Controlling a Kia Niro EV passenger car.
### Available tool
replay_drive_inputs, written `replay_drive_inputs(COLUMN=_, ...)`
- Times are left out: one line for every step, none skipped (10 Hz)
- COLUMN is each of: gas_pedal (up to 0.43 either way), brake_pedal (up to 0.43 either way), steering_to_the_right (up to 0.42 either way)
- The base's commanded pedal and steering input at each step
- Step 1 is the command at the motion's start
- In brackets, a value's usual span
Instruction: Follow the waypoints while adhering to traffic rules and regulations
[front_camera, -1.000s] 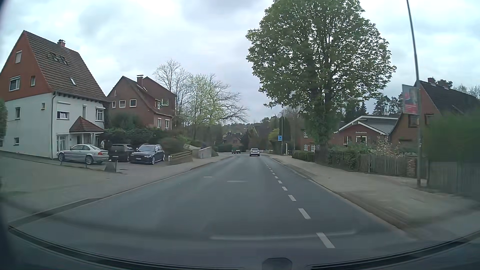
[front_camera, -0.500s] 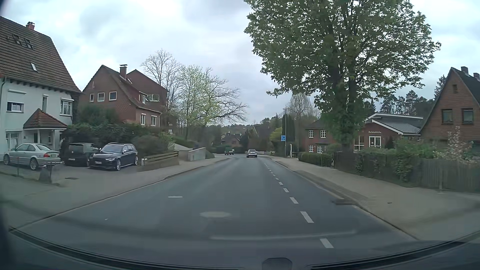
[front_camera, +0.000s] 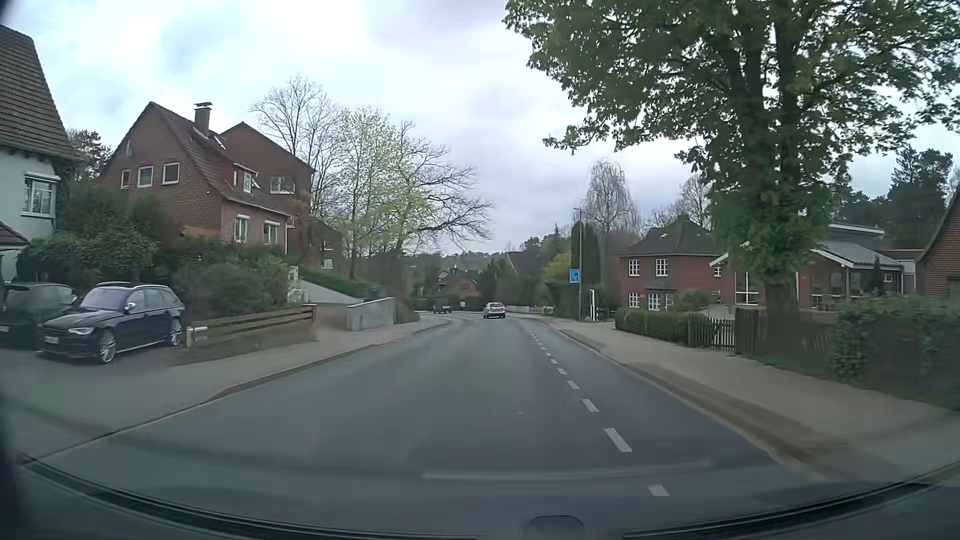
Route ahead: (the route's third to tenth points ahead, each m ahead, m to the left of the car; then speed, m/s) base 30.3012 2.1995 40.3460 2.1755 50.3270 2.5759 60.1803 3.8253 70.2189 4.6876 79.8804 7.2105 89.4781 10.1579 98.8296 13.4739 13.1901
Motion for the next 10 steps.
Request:
replay_drive_inputs(gas_pedal=0.118, brake_pedal=0.000, steering_to_the_right=0.003)
replay_drive_inputs(gas_pedal=0.118, brake_pedal=0.000, steering_to_the_right=0.003)
replay_drive_inputs(gas_pedal=0.118, brake_pedal=0.000, steering_to_the_right=0.003)
replay_drive_inputs(gas_pedal=0.118, brake_pedal=0.000, steering_to_the_right=0.002)
replay_drive_inputs(gas_pedal=0.118, brake_pedal=0.000, steering_to_the_right=0.001)
replay_drive_inputs(gas_pedal=0.118, brake_pedal=0.000, steering_to_the_right=0.001)
replay_drive_inputs(gas_pedal=0.118, brake_pedal=0.000, steering_to_the_right=0.001)
replay_drive_inputs(gas_pedal=0.118, brake_pedal=0.000, steering_to_the_right=0.001)
replay_drive_inputs(gas_pedal=0.118, brake_pedal=0.000, steering_to_the_right=0.001)
replay_drive_inputs(gas_pedal=0.118, brake_pedal=0.000, steering_to_the_right=0.001)
